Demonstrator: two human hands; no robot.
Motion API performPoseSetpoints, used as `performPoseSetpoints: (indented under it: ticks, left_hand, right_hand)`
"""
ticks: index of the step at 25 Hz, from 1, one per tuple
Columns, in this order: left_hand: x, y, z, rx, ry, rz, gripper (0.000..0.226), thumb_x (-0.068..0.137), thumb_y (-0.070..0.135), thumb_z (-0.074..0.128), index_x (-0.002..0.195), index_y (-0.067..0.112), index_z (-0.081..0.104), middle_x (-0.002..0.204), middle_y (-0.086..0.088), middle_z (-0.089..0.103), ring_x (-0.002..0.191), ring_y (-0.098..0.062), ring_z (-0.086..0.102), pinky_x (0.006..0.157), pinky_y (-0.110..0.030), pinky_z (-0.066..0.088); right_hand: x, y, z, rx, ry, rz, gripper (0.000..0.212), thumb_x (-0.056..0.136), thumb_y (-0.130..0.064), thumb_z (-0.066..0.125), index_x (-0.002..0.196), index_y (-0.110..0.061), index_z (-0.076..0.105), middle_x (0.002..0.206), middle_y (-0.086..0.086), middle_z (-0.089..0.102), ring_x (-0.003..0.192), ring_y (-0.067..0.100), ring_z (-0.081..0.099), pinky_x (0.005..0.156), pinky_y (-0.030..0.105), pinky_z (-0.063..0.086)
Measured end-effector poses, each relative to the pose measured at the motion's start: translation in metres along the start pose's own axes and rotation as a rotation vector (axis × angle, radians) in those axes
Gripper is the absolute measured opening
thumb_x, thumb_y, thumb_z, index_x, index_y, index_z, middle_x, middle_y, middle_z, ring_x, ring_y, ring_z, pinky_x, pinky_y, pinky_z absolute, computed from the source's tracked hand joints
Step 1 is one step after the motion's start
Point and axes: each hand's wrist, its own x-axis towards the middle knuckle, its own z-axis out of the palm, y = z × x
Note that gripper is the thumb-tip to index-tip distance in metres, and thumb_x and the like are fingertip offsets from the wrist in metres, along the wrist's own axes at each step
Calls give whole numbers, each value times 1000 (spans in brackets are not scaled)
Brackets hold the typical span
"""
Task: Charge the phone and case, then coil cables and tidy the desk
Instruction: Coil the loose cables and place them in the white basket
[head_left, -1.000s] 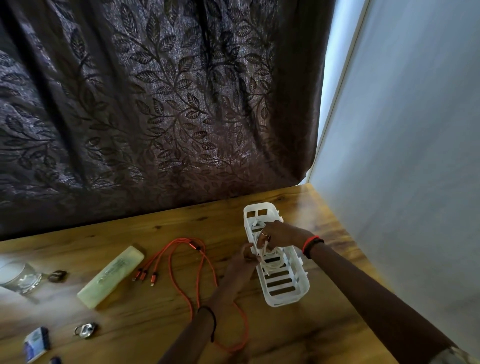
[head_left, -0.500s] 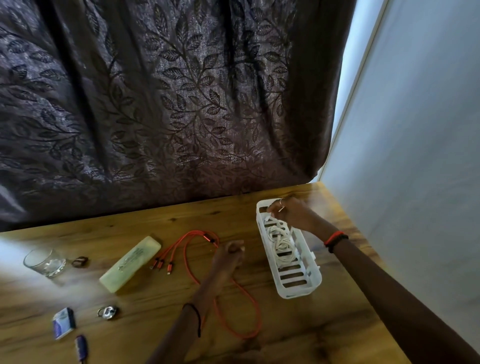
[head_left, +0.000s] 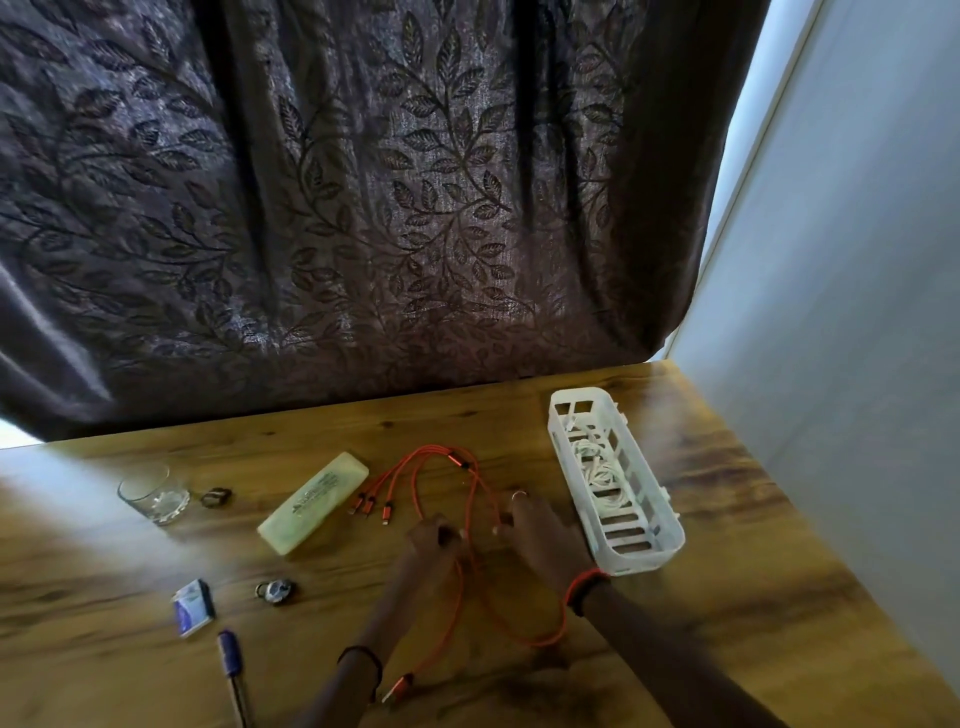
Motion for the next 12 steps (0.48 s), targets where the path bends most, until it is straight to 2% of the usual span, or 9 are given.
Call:
performPoseSetpoints:
  ticks: [2, 4, 5, 8, 10, 12]
  left_hand:
    - [1, -1, -3, -25, 19, 62, 16, 91, 17, 58, 77, 21, 51, 72, 9, 51, 74, -12, 54, 52, -8, 36]
    - [4, 1, -8, -60, 33, 106, 5, 92, 15, 57, 87, 13, 57, 78, 3, 54, 80, -15, 56, 55, -10, 36]
    - [4, 5, -12, -51, 44, 125, 7, 92, 13, 55, 95, 9, 60, 85, 1, 57, 84, -16, 56, 59, -12, 37]
    - [8, 7, -23, -11, 79, 305, 32, 88, -5, 50, 118, 3, 57, 113, -10, 61, 105, -22, 59, 79, -20, 42]
    - [8, 11, -35, 35, 65, 477, 55, 82, -13, 47, 132, 11, 49, 130, -3, 52, 121, -12, 48, 93, -17, 39]
    - [12, 22, -52, 106, 46, 594, 64, 82, -8, 51, 140, 18, 40, 137, 7, 43, 126, -4, 37, 103, -16, 31]
  right_hand:
    - [-2, -3, 4, -16, 39, 16, 23, 93, -21, 50, 110, -7, 57, 114, 11, 62, 107, 25, 59, 75, 28, 41]
    - [0, -8, 6, 20, 43, 61, 20, 91, -20, 49, 101, -7, 59, 107, 11, 64, 101, 27, 61, 77, 32, 47]
    - [3, -10, 6, 52, 31, 93, 18, 90, -22, 51, 95, -8, 60, 103, 10, 65, 96, 27, 63, 75, 32, 49]
    - [8, -14, -1, 239, 20, 141, 12, 86, -23, 60, 77, -15, 55, 82, 2, 62, 73, 14, 59, 60, 22, 44]
    - [7, -20, -15, 385, -11, 95, 11, 81, -16, 64, 74, -18, 55, 73, -1, 62, 63, 7, 57, 59, 22, 46]
    - [0, -29, -34, 496, -38, -15, 10, 79, -7, 63, 79, -17, 60, 72, -2, 64, 61, 4, 59, 59, 23, 49]
